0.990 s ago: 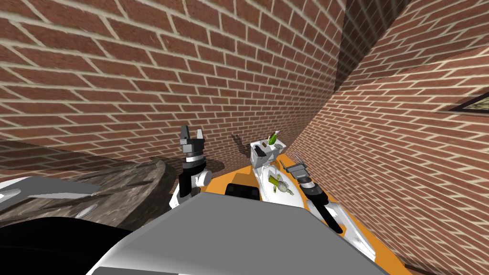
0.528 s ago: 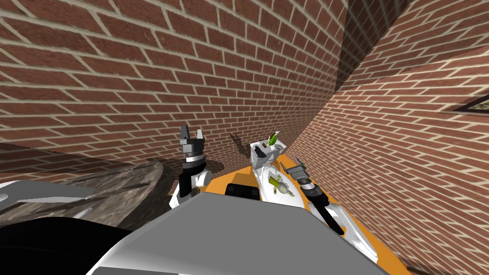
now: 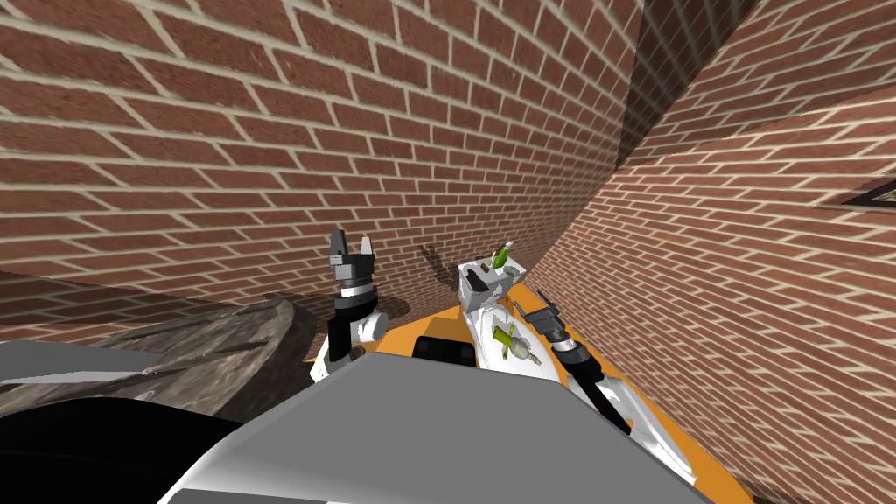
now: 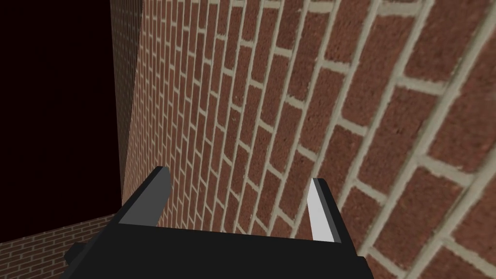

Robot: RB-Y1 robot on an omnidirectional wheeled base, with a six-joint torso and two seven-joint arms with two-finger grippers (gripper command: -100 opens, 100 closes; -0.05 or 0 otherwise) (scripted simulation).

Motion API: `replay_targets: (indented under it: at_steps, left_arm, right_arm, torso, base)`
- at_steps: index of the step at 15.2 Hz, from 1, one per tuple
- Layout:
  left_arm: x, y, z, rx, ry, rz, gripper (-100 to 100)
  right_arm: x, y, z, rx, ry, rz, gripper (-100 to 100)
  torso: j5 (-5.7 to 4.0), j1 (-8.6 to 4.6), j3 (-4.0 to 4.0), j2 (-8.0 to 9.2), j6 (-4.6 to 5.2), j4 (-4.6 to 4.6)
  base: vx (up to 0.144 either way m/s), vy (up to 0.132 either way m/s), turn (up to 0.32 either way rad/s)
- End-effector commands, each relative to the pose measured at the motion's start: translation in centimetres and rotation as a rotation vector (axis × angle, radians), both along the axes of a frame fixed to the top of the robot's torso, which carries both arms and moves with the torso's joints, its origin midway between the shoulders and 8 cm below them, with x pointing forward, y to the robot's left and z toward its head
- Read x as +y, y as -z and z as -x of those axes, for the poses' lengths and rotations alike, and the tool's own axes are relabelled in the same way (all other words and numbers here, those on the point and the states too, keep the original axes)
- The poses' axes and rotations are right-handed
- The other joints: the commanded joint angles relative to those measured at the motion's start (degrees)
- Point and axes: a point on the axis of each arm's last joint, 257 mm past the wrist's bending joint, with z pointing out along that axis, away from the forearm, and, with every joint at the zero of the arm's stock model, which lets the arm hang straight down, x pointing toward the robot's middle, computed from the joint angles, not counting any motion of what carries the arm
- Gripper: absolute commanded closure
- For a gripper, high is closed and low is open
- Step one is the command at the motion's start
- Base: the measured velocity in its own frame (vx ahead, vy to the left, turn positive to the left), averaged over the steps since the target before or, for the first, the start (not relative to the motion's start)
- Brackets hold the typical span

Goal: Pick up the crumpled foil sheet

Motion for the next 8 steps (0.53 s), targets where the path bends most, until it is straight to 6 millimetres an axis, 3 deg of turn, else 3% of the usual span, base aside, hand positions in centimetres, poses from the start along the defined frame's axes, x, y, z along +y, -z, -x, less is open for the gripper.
replay_targets:
  at_steps: [1, 3, 4, 6, 7, 8]
  left_arm:
    - [0.0, 0.0, 0.0, 0.0, 0.0, 0.0, 0]
    - [0.0, 0.0, 0.0, 0.0, 0.0, 0.0, 0]
    - [0.0, 0.0, 0.0, 0.0, 0.0, 0.0, 0]
    - [0.0, 0.0, 0.0, 0.0, 0.0, 0.0, 0]
    - [0.0, 0.0, 0.0, 0.0, 0.0, 0.0, 0]
    - [0.0, 0.0, 0.0, 0.0, 0.0, 0.0, 0]
  right_arm:
    - [-0.1, 1.1, 0.1, -0.004, 0.011, 0.048, -100]
    - [-0.1, 1.1, 0.1, -0.015, 0.015, 0.069, -100]
    - [-0.4, 2.5, 0.3, -0.004, 0.026, 0.104, -100]
    - [-0.4, 2.5, 0.3, -0.02, 0.033, 0.137, -100]
    - [-0.7, 4.0, 0.6, -0.006, 0.041, 0.159, -100]
    - [-0.7, 4.0, 0.6, -0.015, 0.044, 0.177, -100]
  torso:
    - [0.0, 0.0, 0.0, 0.0, 0.0, 0.0]
    - [0.0, 0.01, -0.02, -0.02, -0.01, -0.01]
    - [0.01, 0.02, 0.0, 0.02, -0.01, 0.0]
    - [0.0, 0.01, -0.02, -0.04, -0.01, -0.01]
    - [0.0, 0.02, -0.02, -0.03, -0.01, -0.01]
    - [0.0, 0.01, -0.03, -0.06, 0.0, -0.01]
  base:
    - [0.056, 0.006, -0.005]
    - [0.032, 0.006, 0.0]
    - [0.041, 0.003, 0.0]
    - [0.051, 0.006, -0.002]
    - [0.056, 0.002, -0.001]
    - [0.068, 0.008, -0.001]
